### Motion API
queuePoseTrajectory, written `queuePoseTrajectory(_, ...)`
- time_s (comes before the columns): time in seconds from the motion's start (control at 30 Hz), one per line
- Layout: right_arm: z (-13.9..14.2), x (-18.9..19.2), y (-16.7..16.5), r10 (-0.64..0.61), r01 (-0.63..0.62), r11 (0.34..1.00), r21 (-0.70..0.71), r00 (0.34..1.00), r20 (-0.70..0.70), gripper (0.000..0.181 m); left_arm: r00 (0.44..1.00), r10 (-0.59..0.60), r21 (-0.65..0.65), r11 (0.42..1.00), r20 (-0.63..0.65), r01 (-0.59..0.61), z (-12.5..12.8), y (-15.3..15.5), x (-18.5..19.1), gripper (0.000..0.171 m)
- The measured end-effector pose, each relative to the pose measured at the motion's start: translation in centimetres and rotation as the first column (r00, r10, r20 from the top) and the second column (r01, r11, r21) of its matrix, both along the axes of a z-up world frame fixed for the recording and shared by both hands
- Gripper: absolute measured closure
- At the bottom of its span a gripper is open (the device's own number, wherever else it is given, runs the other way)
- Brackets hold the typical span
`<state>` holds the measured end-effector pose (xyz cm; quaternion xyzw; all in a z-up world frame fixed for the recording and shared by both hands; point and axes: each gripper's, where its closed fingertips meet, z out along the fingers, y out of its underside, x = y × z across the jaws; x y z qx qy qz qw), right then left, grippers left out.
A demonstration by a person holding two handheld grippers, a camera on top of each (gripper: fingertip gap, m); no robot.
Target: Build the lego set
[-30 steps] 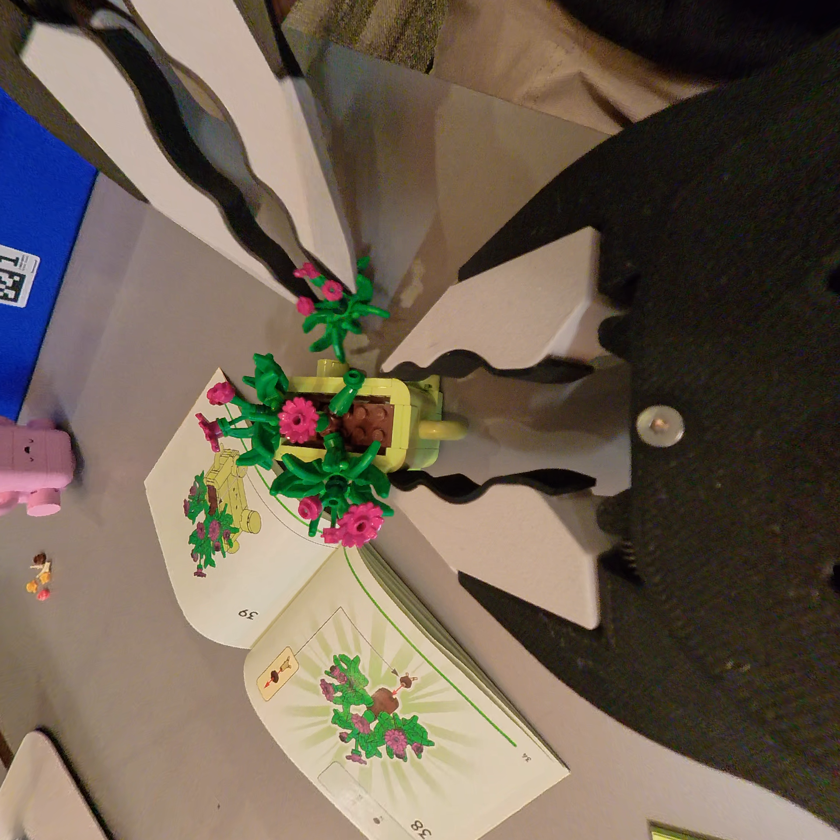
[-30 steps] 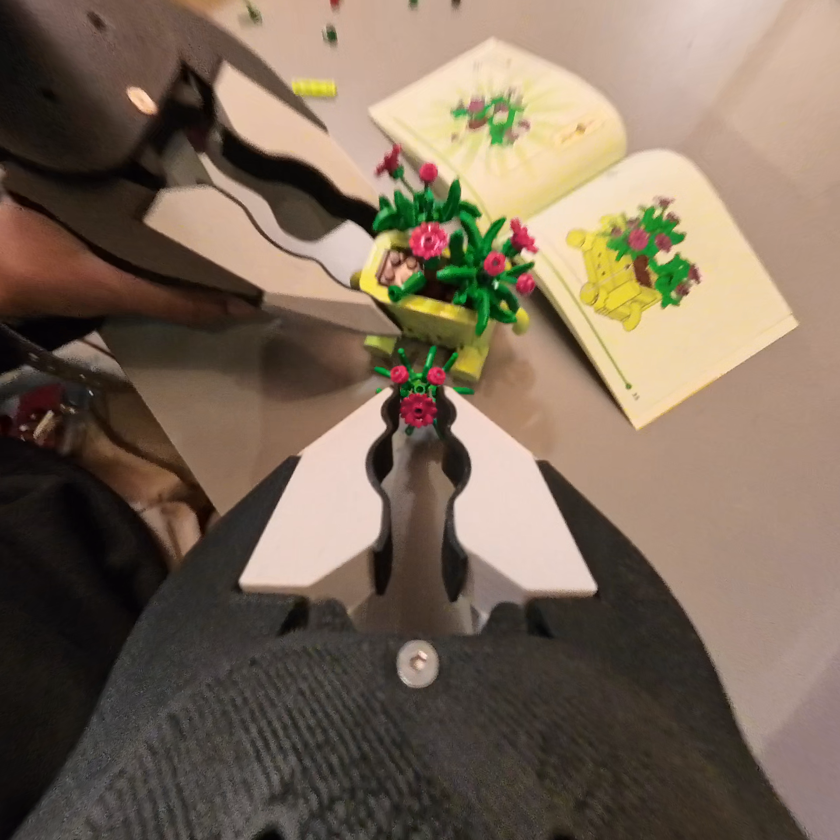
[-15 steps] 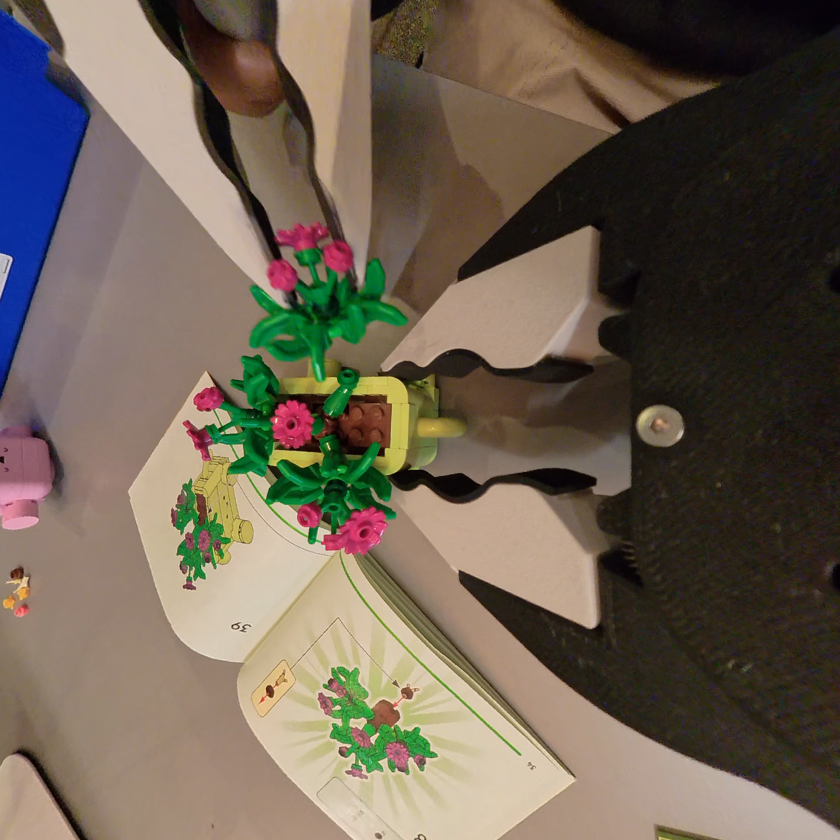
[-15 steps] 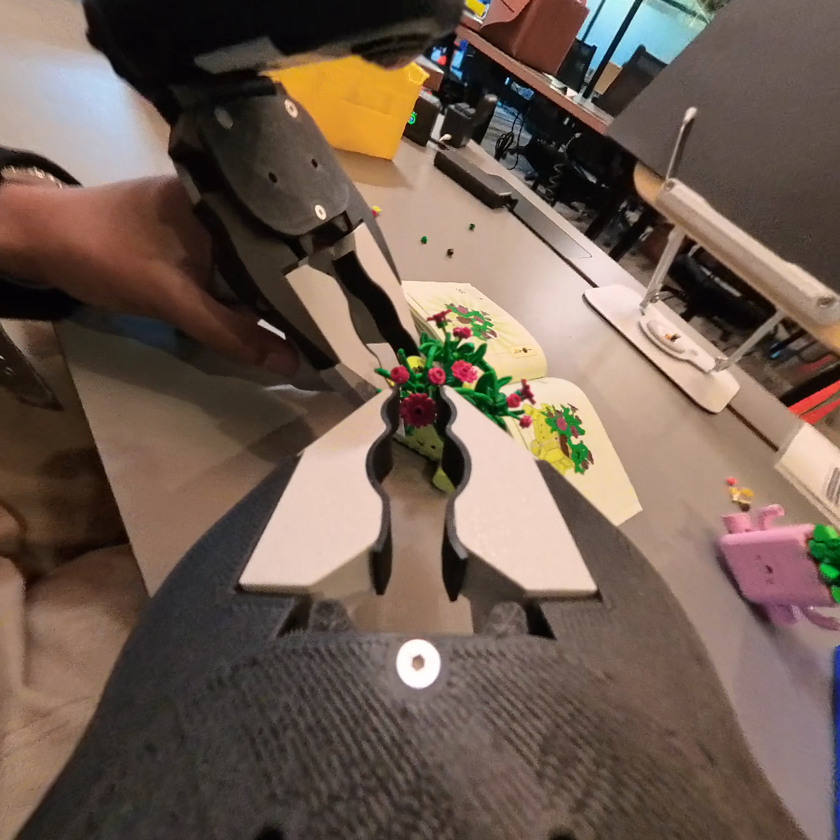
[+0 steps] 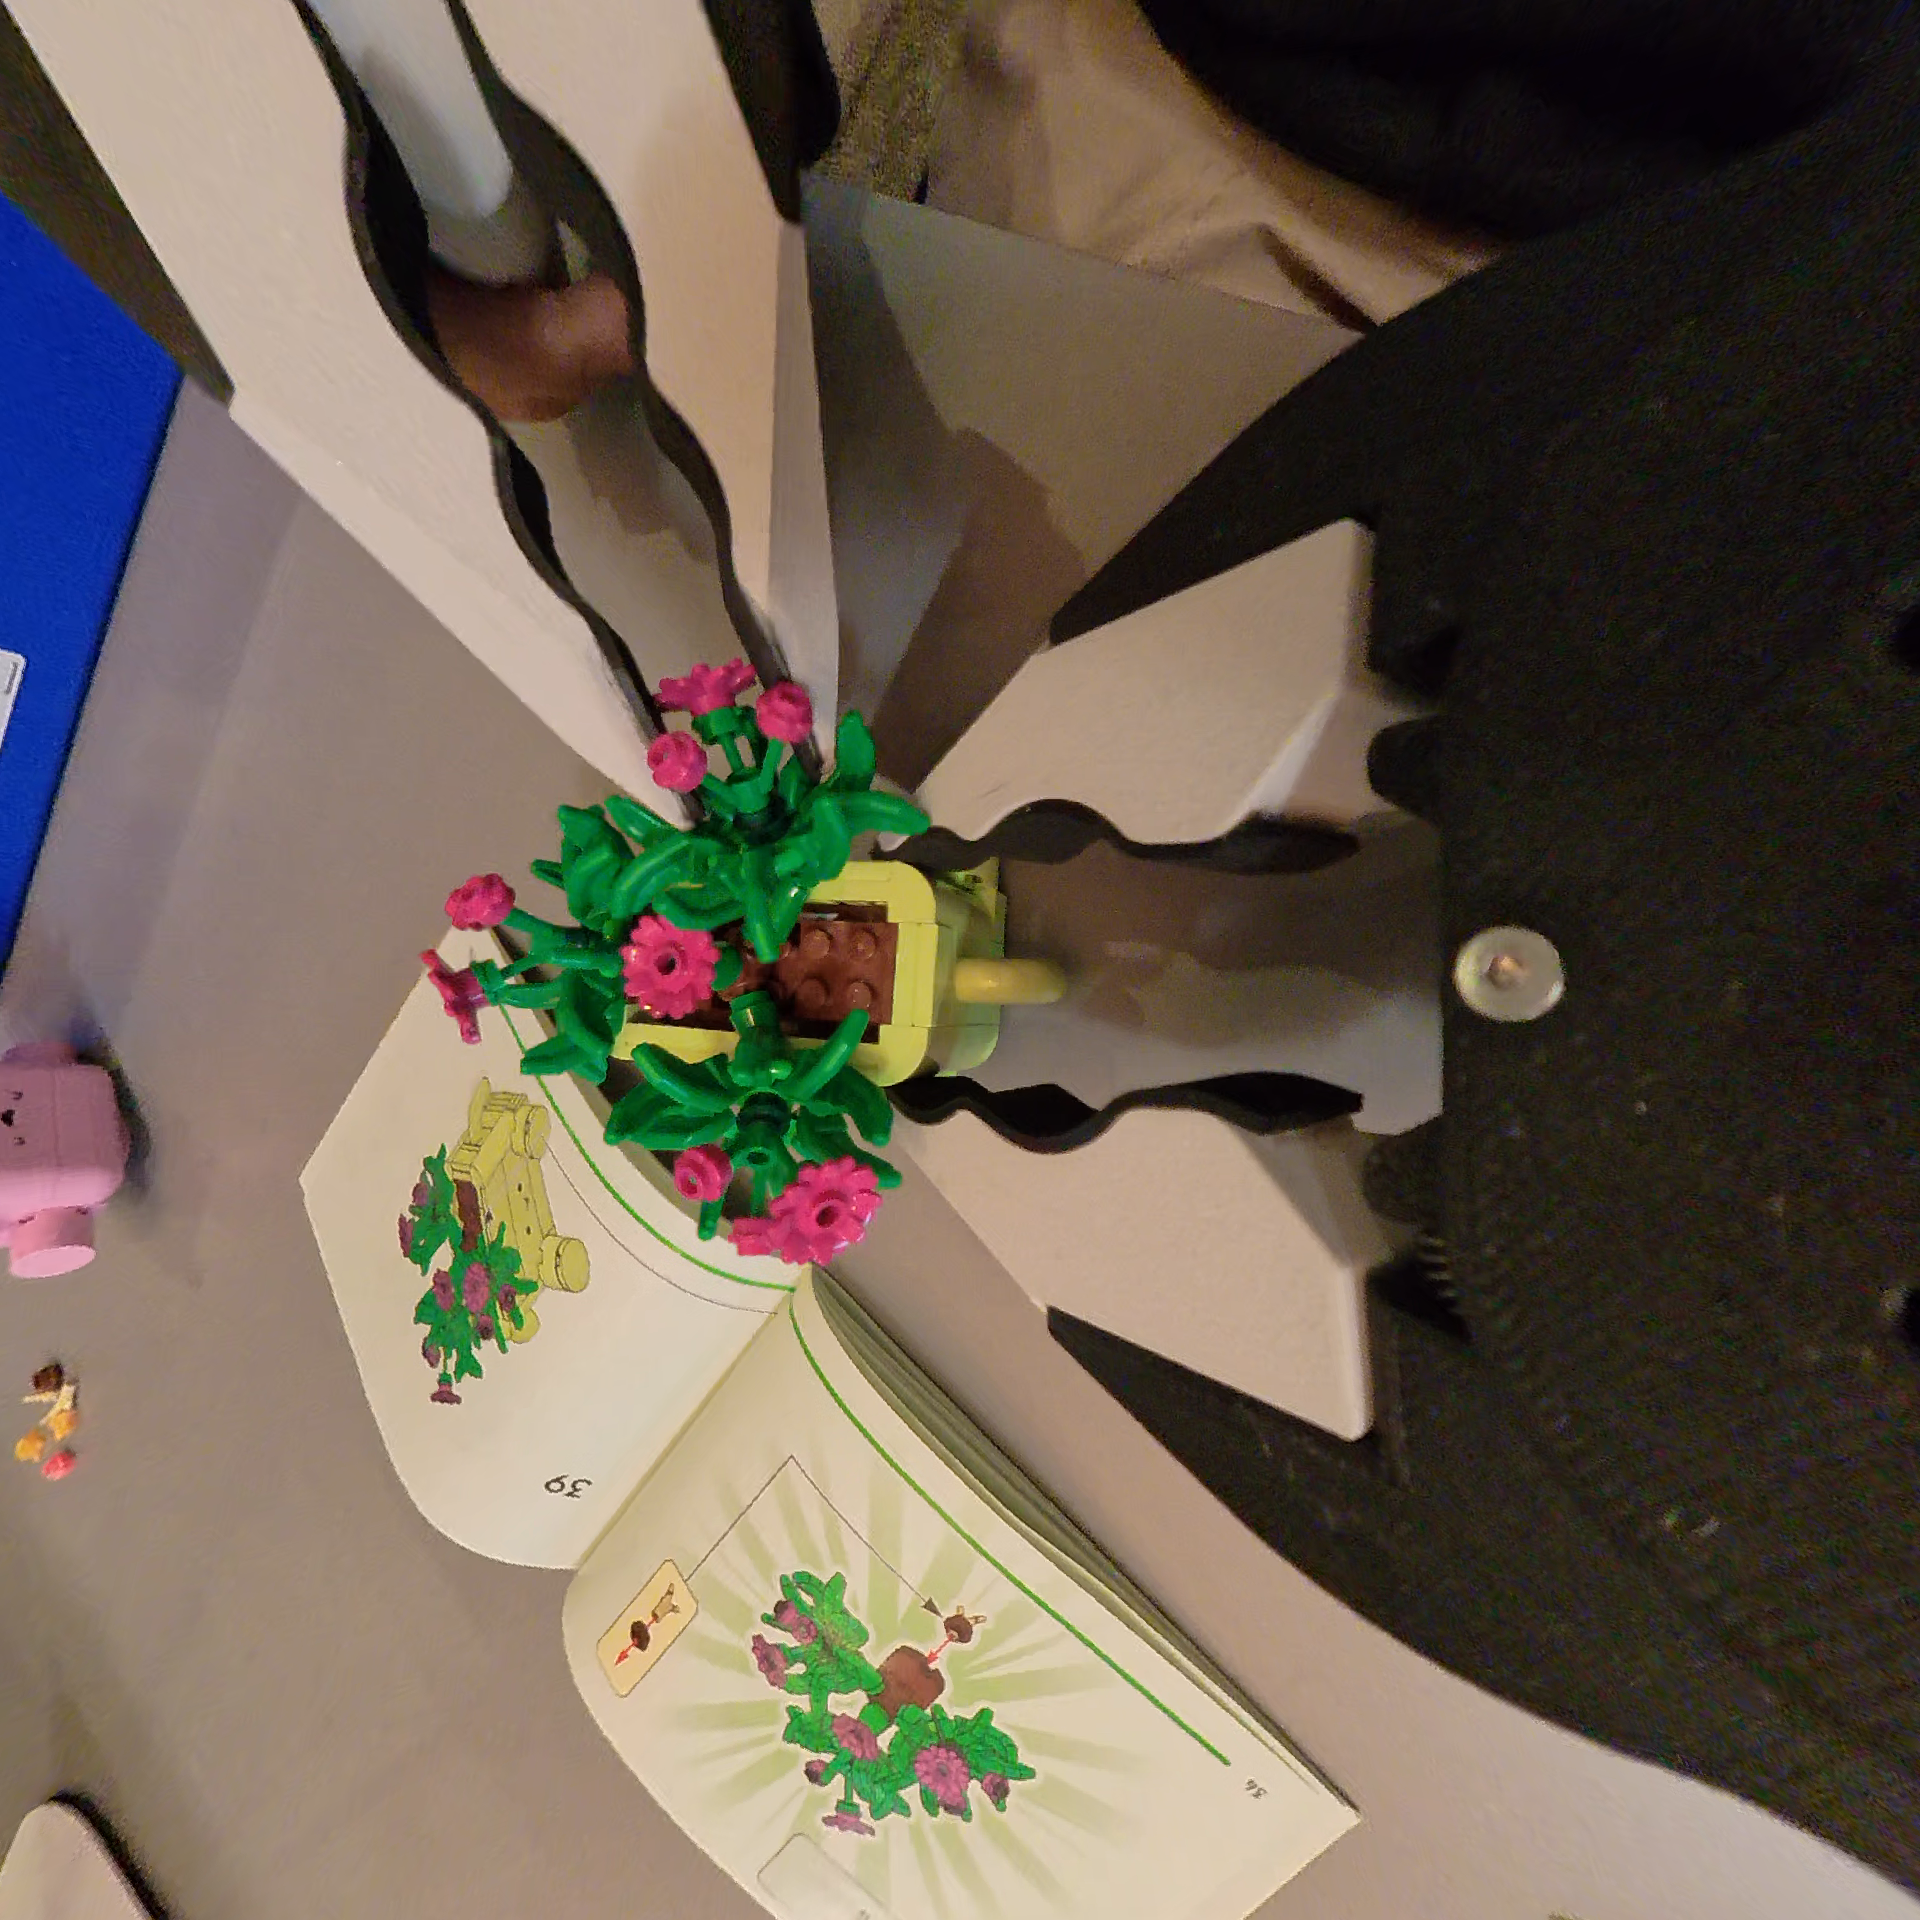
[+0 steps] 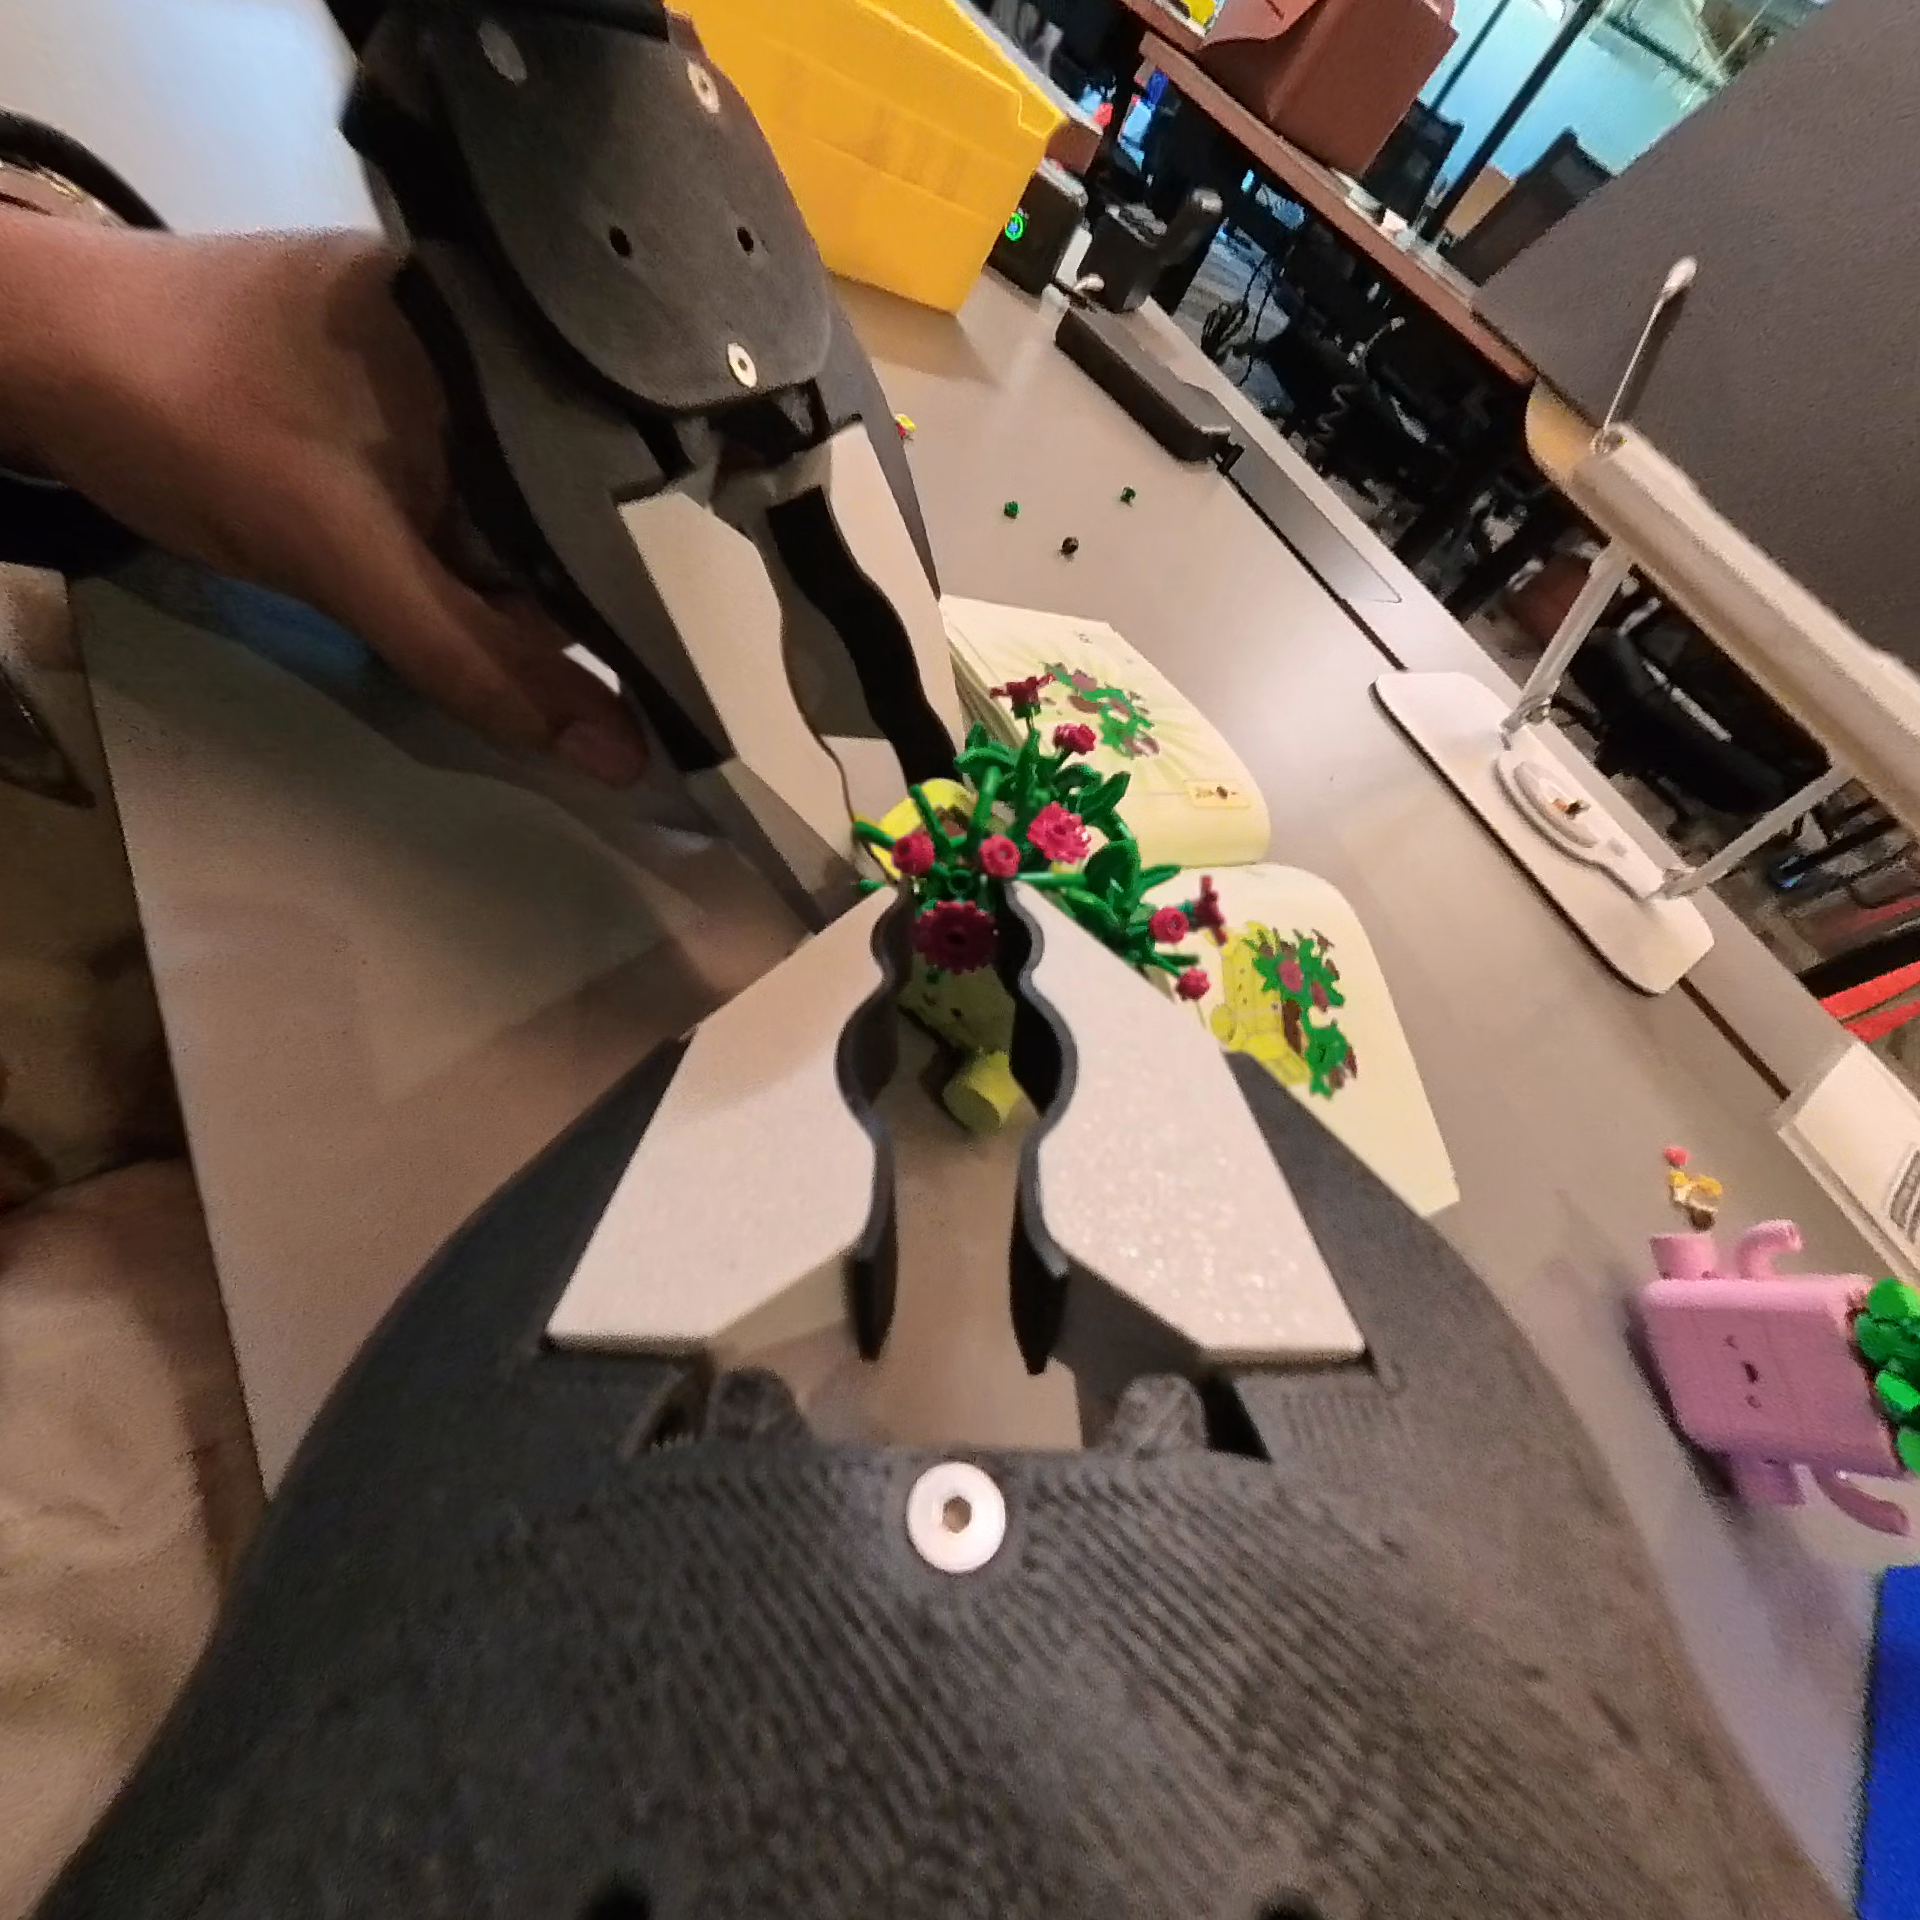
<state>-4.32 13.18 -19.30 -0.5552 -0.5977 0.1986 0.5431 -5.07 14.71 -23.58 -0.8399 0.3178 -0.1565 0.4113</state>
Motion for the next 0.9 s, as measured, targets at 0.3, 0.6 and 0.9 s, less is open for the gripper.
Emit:
queuePoseTrajectory(0.3,-0.6,1.0,-0.3,-0.01,0.01,0.998,-0.064,1.0,0.0,0.168,0.998,-0.034,0.039,0.999,-0.052,0.036,0.0,-0.4,0.5,0.135)
queuePoseTrajectory(0.6,-0.4,2.0,-0.1,-0.06,0.057,0.987,-0.149,0.998,-0.021,0.168,0.994,-0.044,0.071,0.996,-0.102,0.051,-0.2,-0.5,0.7,0.132)
queuePoseTrajectory(0.9,-0.4,2.1,-0.1,-0.072,0.067,0.986,-0.151,0.997,-0.03,0.168,0.993,-0.02,0.086,0.996,-0.116,0.03,-0.1,-0.8,0.8,0.129)
